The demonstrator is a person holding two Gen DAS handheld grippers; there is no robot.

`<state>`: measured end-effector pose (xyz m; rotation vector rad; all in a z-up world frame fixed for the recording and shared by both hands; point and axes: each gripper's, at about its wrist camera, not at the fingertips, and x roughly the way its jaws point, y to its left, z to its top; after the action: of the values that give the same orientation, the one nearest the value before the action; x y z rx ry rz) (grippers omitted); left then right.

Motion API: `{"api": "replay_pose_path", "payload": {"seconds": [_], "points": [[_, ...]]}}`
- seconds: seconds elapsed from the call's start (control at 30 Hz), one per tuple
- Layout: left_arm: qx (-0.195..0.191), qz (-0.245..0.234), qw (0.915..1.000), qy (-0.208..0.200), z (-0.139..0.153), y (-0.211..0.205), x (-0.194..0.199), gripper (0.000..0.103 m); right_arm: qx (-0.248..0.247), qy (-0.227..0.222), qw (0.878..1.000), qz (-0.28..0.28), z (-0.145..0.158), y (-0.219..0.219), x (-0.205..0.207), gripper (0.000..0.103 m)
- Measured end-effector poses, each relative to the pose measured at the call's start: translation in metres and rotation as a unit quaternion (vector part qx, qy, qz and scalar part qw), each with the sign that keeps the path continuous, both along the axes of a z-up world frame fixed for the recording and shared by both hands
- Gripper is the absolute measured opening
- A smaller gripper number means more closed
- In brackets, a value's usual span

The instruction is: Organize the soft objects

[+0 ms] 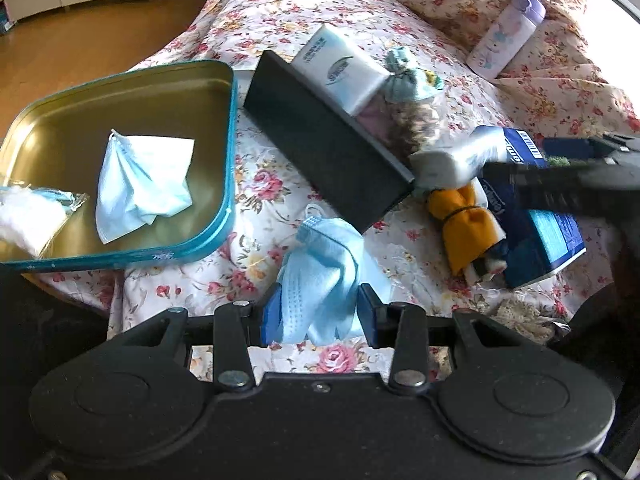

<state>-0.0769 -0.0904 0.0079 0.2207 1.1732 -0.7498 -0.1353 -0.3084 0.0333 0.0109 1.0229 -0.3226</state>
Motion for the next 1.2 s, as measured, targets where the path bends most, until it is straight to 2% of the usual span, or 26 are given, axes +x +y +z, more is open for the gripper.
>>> {"api": "replay_pose_path", "payload": {"seconds": [0.1,0.23,0.33,0.5,0.57,0.8,0.9,1.07,1.13,1.2], "points": [[-0.002,0.005,1.0,0.004,-0.001,0.003,0.002,0.04,0.018,0.003,0.999,0.027,0.006,0.011,-0.002,0.083],[-0.004,0.007,0.9999,0.012,-0.004,0.008,0.005,0.042,0.017,0.0,1.0,0.011,0.006,0.011,-0.004,0.097],[0.0,0.004,0.9999,0.011,-0.007,0.009,0.005,0.05,0.018,-0.002,1.0,0.004,0.008,0.013,-0.001,0.102],[0.002,-0.003,0.9999,0.016,-0.013,0.012,0.004,0.058,-0.015,0.004,1.0,0.01,0.0,0.02,0.008,0.102],[0.0,-0.005,0.9998,0.017,-0.013,0.013,0.003,0.068,-0.01,0.012,1.0,0.013,-0.004,0.019,0.013,0.102],[-0.003,-0.015,0.9998,0.015,-0.014,0.011,-0.001,0.071,0.025,0.019,0.999,0.017,-0.019,0.012,0.024,0.101],[-0.007,-0.015,0.9998,0.016,-0.016,0.008,-0.002,0.081,0.043,0.022,0.999,0.017,-0.023,0.008,0.025,0.098],[0.001,-0.019,0.9996,0.019,-0.021,-0.001,-0.006,0.082,0.07,0.012,0.997,0.008,-0.026,0.0,0.025,0.095],[0.004,-0.02,0.9996,0.021,-0.024,-0.004,-0.007,0.082,0.069,0.006,0.998,0.009,-0.026,-0.001,0.025,0.087],[0.008,-0.019,0.9995,0.022,-0.026,-0.007,-0.008,0.082,0.07,0.001,0.997,0.008,-0.025,-0.002,0.024,0.085]]}}
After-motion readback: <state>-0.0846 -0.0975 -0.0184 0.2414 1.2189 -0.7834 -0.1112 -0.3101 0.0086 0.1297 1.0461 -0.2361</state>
